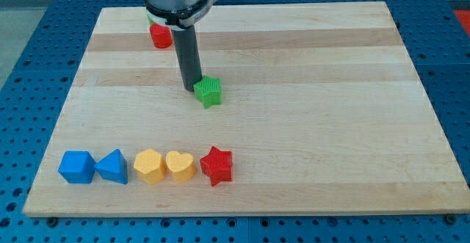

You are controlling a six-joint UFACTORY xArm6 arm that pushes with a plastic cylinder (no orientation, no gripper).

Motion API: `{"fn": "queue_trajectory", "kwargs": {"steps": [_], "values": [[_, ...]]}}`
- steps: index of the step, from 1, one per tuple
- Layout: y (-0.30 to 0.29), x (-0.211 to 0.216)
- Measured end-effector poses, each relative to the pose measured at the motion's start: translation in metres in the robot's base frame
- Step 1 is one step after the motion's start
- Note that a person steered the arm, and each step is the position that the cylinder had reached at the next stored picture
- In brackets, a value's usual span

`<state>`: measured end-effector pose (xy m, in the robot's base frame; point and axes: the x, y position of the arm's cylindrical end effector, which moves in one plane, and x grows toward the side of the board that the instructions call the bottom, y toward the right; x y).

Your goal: Place the green star towards the red star

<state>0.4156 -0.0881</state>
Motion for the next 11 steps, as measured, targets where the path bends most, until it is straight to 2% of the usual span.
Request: {"fn": "queue_trajectory", "kwargs": {"steps": [3,8,11], "values": [[0.051,0.045],[0.110,0.012],[0.112,0.076]]}}
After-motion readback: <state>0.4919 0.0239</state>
